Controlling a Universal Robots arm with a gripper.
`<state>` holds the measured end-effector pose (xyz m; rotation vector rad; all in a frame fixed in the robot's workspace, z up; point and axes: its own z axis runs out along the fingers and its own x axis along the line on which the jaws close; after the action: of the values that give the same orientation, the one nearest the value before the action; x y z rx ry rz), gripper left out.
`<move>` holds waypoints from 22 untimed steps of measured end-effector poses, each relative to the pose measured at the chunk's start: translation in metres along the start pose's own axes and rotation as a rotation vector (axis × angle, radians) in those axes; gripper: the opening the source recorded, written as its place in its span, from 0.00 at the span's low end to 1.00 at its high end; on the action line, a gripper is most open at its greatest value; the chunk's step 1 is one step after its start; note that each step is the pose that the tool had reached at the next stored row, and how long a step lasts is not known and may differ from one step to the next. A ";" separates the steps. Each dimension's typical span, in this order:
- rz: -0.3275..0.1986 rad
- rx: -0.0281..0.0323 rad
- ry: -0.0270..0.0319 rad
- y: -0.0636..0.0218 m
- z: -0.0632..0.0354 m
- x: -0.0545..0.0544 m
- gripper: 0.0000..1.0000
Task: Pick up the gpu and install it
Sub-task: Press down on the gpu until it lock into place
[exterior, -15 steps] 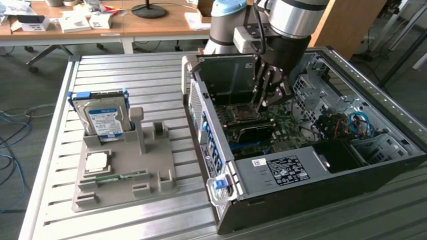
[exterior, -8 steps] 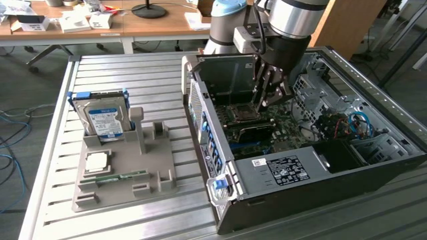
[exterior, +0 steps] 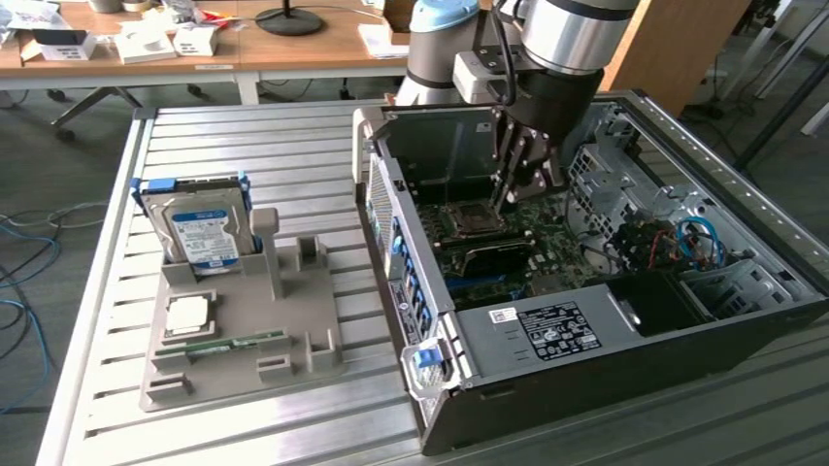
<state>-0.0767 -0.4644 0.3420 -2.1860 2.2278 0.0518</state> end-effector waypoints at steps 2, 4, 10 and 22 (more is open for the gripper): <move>0.000 0.0001 0.0000 0.0000 0.0000 0.000 0.14; 0.000 0.0000 0.0000 0.0000 0.0000 0.000 0.11; 0.000 0.0000 0.0000 0.0000 0.0000 0.000 0.11; 0.000 -0.0001 -0.0014 -0.0001 0.0097 0.000 0.11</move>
<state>-0.0767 -0.4645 0.3323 -2.1853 2.2270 0.0535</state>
